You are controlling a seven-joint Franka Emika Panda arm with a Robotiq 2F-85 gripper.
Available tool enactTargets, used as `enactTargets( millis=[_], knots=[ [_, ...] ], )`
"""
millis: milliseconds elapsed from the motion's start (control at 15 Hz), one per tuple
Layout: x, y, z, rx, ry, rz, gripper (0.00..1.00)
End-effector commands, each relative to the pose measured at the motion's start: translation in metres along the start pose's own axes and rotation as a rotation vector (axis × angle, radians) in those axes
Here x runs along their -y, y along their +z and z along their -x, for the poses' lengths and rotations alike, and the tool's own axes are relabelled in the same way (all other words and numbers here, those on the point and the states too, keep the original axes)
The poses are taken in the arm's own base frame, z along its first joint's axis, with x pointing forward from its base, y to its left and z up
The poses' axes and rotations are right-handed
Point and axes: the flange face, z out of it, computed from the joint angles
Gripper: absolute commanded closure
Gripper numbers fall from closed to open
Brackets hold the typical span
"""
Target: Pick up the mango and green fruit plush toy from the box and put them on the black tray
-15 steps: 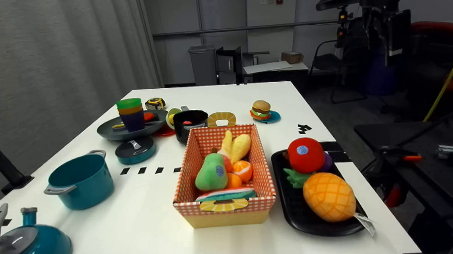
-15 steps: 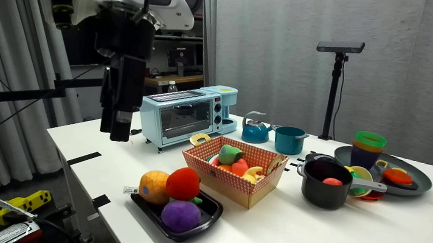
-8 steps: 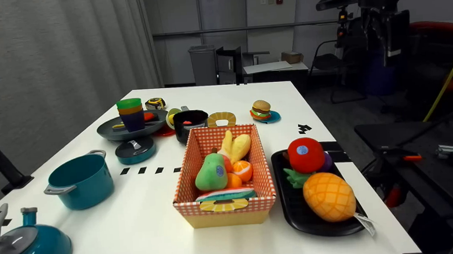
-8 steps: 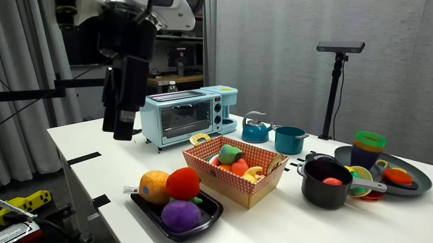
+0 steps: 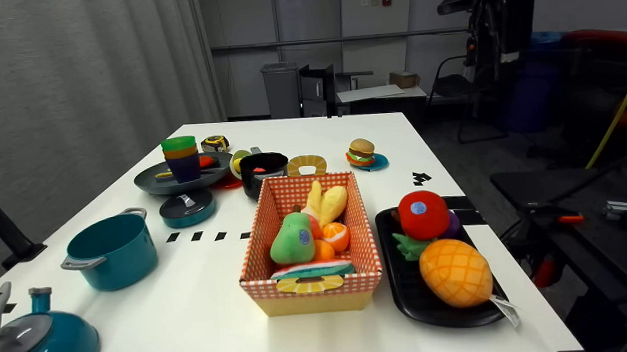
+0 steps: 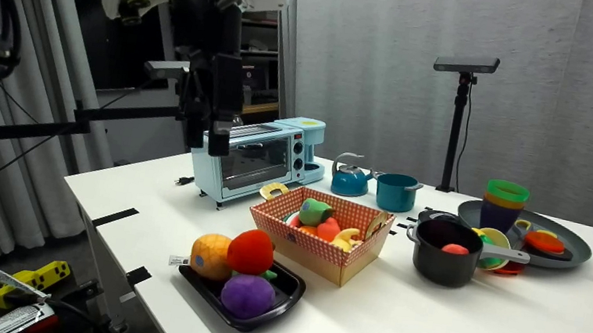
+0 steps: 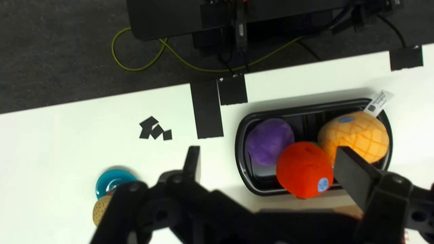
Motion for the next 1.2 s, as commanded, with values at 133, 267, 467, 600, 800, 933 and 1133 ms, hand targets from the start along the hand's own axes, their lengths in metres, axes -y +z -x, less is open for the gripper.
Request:
enactTargets(
  millis=[133, 267, 467, 600, 800, 933, 1133],
  knots=[
    [0.025, -0.036, -0.033, -0.145, 0.005, -0.114, 0.00],
    [0.038, -0.046, -0.045, -0.189, -0.006, -0.154, 0.00],
    [0.060, -0.055, -0.063, -0.250, -0.019, -0.200, 0.00],
    [0.077, -0.056, -0.077, -0.270, -0.033, -0.222, 0.00],
    [0.100, -0.052, -0.098, -0.280, -0.051, -0.222, 0.00],
    [0.108, -0.048, -0.109, -0.274, -0.071, -0.222, 0.00],
    [0.107, -0.043, -0.102, -0.258, -0.074, -0.199, 0.00]
  ],
)
